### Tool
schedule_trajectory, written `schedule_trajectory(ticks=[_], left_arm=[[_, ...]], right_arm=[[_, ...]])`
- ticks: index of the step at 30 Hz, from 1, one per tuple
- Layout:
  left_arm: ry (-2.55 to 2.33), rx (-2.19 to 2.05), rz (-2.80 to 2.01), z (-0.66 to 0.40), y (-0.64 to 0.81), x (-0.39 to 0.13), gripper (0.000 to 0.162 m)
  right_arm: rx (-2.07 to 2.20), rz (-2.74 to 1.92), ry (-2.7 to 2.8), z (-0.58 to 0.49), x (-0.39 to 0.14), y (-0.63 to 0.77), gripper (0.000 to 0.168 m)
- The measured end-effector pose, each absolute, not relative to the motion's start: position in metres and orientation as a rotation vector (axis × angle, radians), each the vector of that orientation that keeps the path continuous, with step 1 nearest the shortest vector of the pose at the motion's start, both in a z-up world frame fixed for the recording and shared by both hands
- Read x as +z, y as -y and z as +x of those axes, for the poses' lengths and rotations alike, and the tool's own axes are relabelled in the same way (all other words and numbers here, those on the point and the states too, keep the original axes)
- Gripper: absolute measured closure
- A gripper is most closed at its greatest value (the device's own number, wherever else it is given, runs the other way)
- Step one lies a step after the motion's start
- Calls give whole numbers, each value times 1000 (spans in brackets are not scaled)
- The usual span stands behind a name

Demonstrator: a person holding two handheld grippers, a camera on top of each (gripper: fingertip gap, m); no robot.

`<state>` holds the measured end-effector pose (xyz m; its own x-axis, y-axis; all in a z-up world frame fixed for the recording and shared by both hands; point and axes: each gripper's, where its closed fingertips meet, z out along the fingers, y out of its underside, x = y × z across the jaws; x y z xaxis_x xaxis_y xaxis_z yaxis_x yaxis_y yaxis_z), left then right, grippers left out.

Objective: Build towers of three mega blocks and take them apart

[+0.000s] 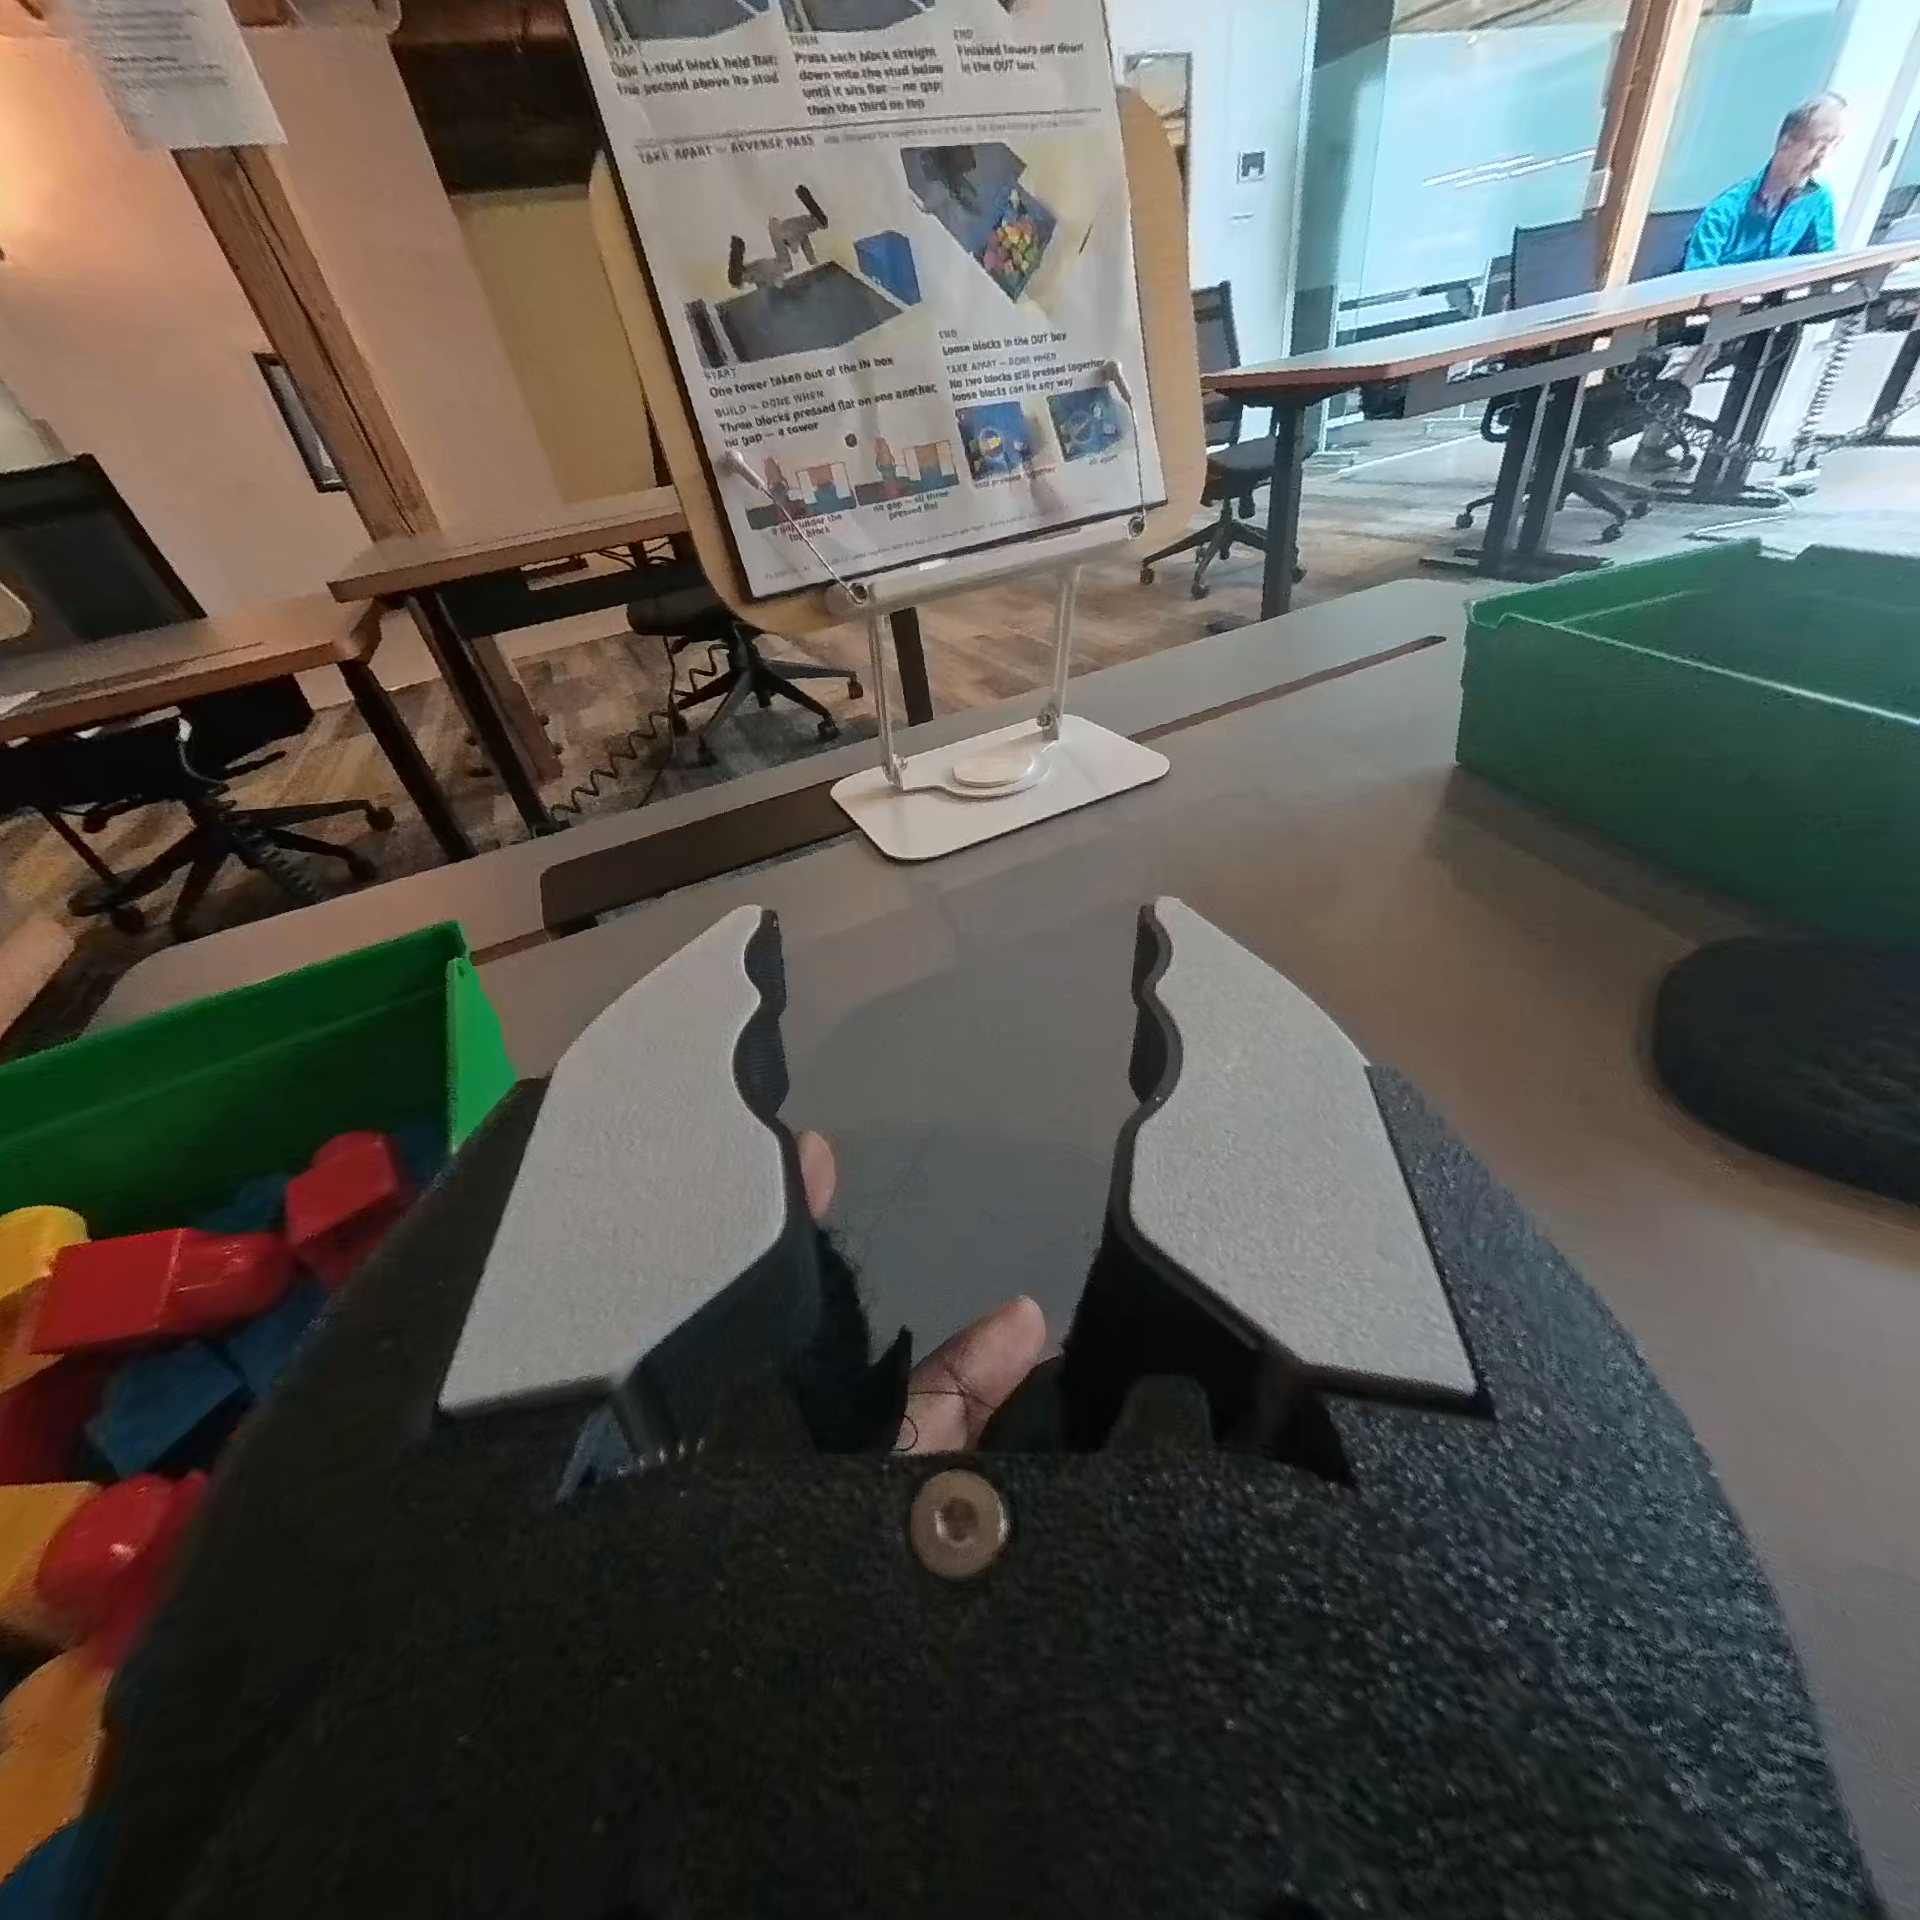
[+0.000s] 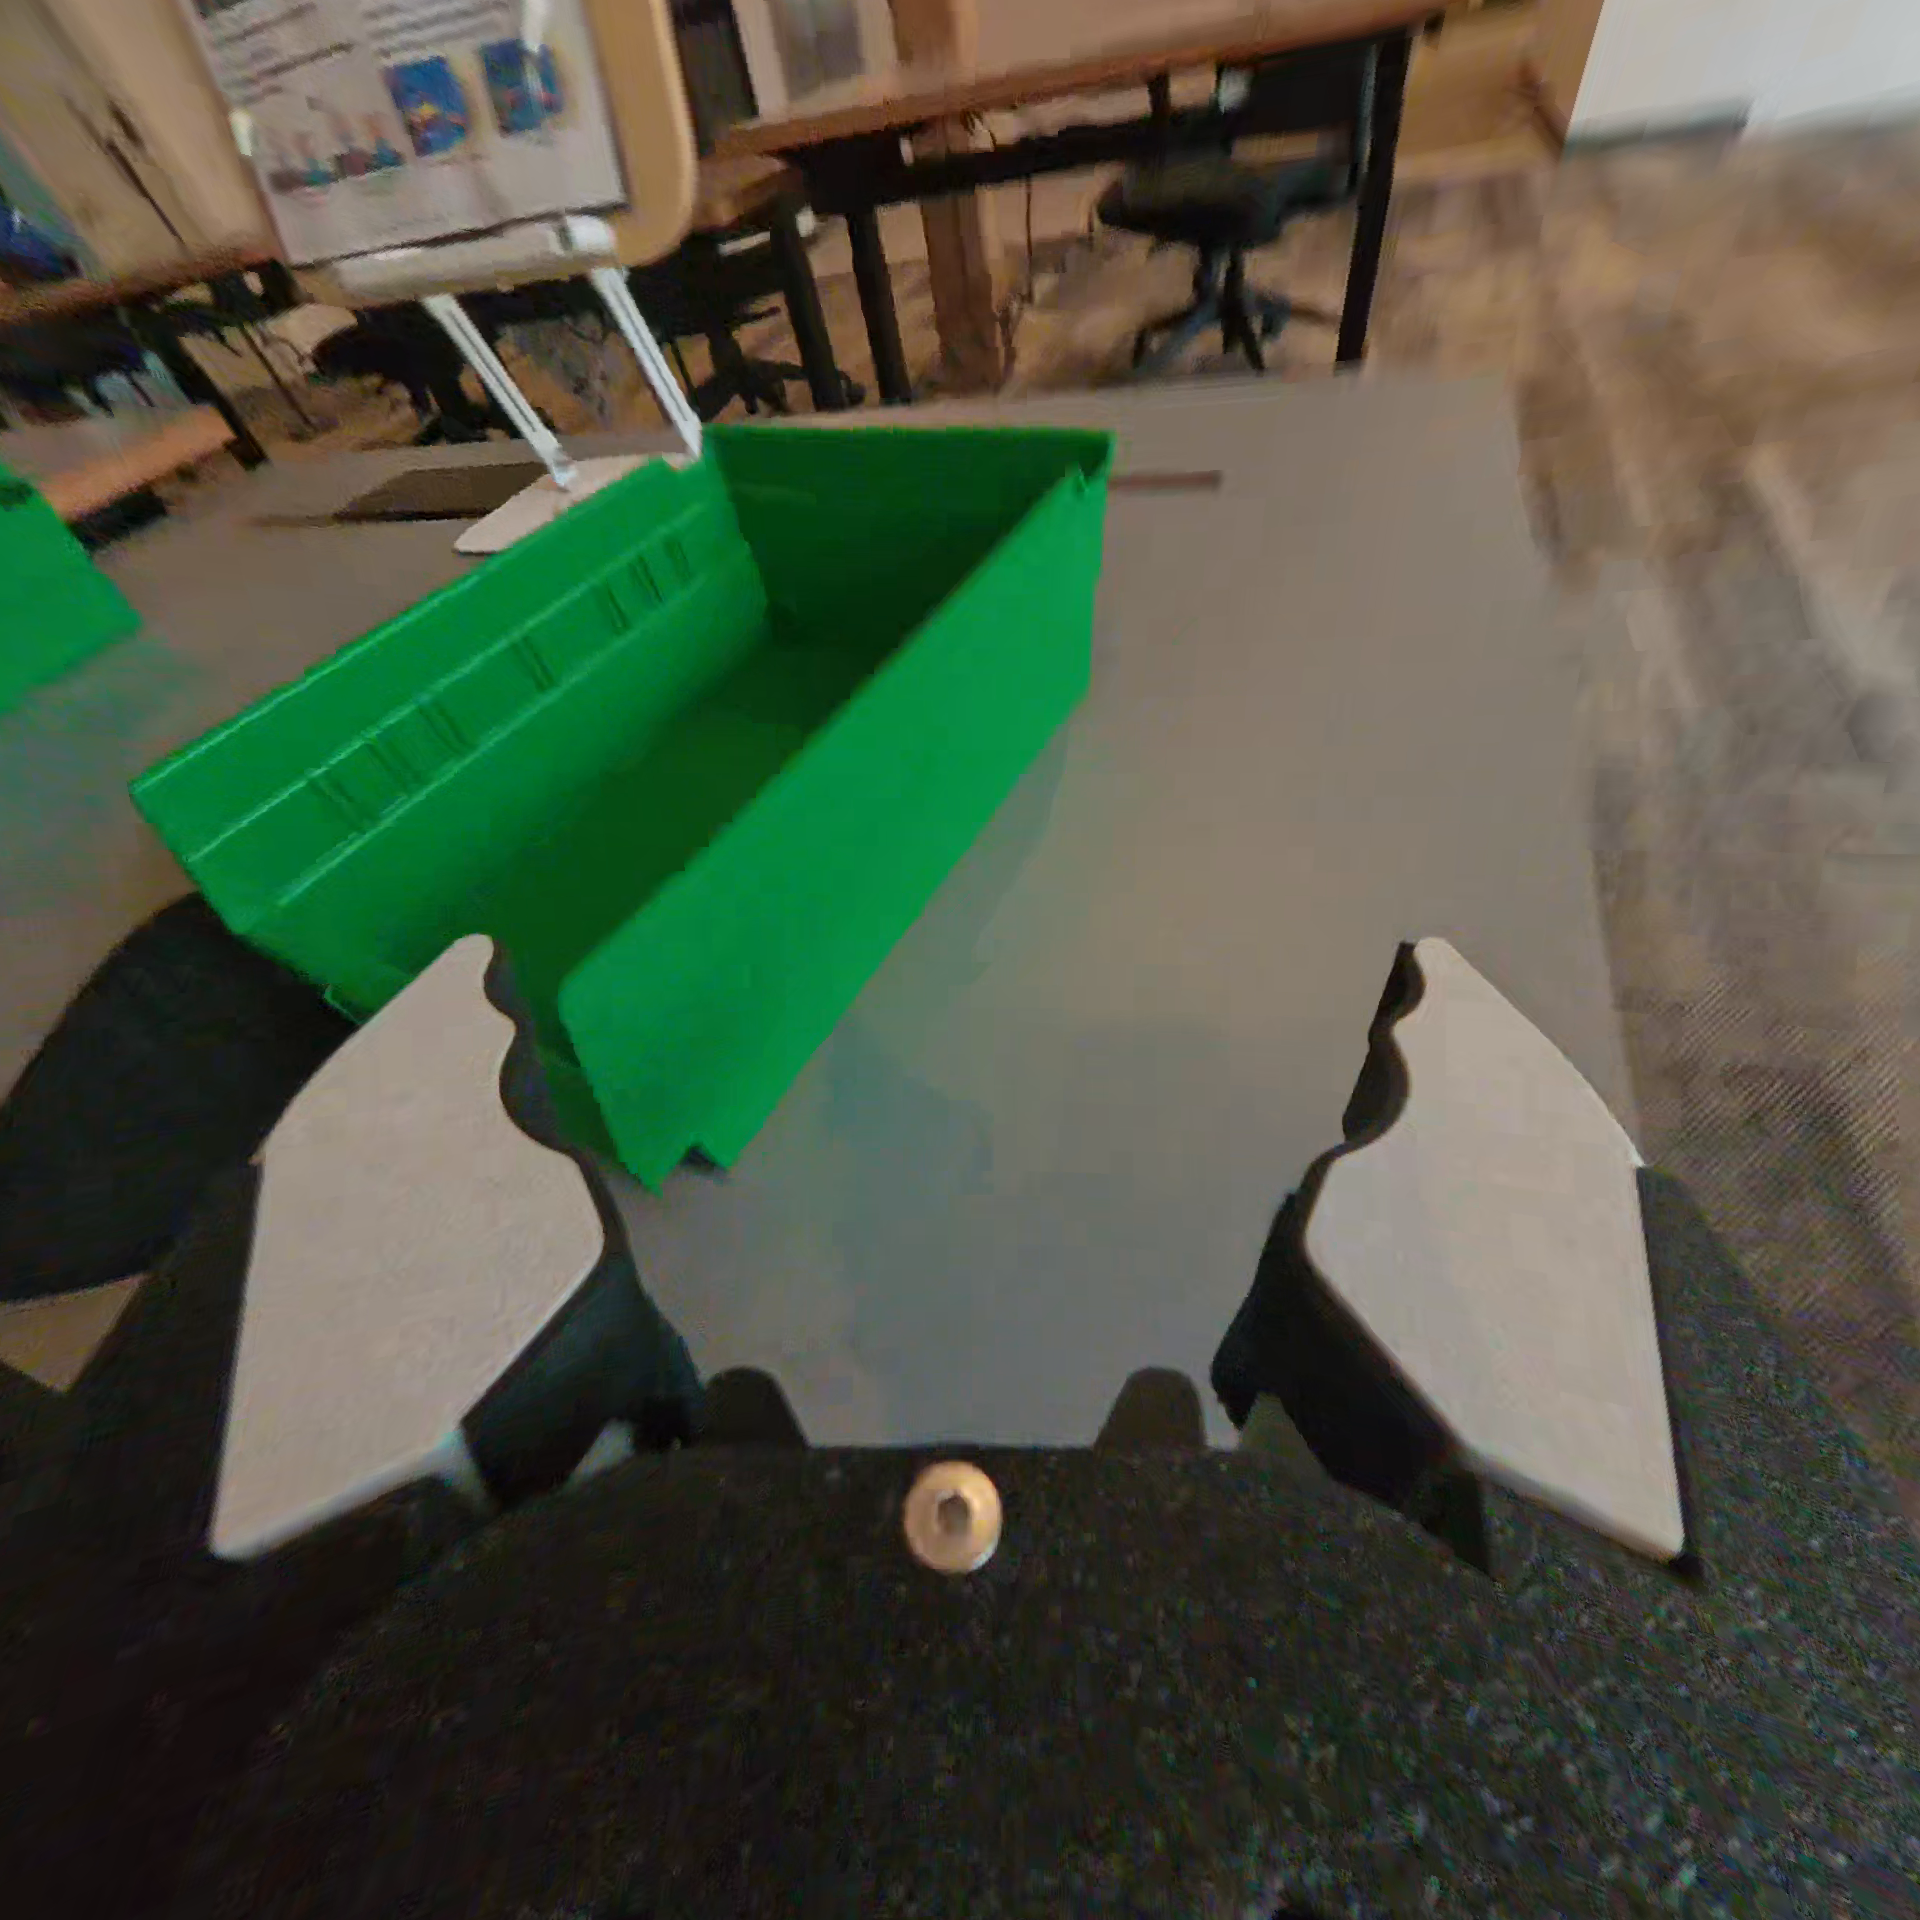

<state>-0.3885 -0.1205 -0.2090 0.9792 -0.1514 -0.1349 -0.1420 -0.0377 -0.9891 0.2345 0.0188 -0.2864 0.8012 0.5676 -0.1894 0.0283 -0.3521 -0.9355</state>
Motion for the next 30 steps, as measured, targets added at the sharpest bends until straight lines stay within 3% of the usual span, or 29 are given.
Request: schedule_trajectory(ticks=[4,12,18,30], left_arm=[[-238,8,-1613,-386,126,-204,97],[-238,9,-1662,-385,132,-215,97],[-236,0,-1663,-382,134,-215,97],[-198,24,-1665,-393,146,-216,96]], right_arm=[[633,-2032,422,249,-325,-20,21],[723,-2055,397,245,-331,-28,21],[723,-2369,483,230,-364,-19,21],[697,-2309,481,230,-355,-20,21]])
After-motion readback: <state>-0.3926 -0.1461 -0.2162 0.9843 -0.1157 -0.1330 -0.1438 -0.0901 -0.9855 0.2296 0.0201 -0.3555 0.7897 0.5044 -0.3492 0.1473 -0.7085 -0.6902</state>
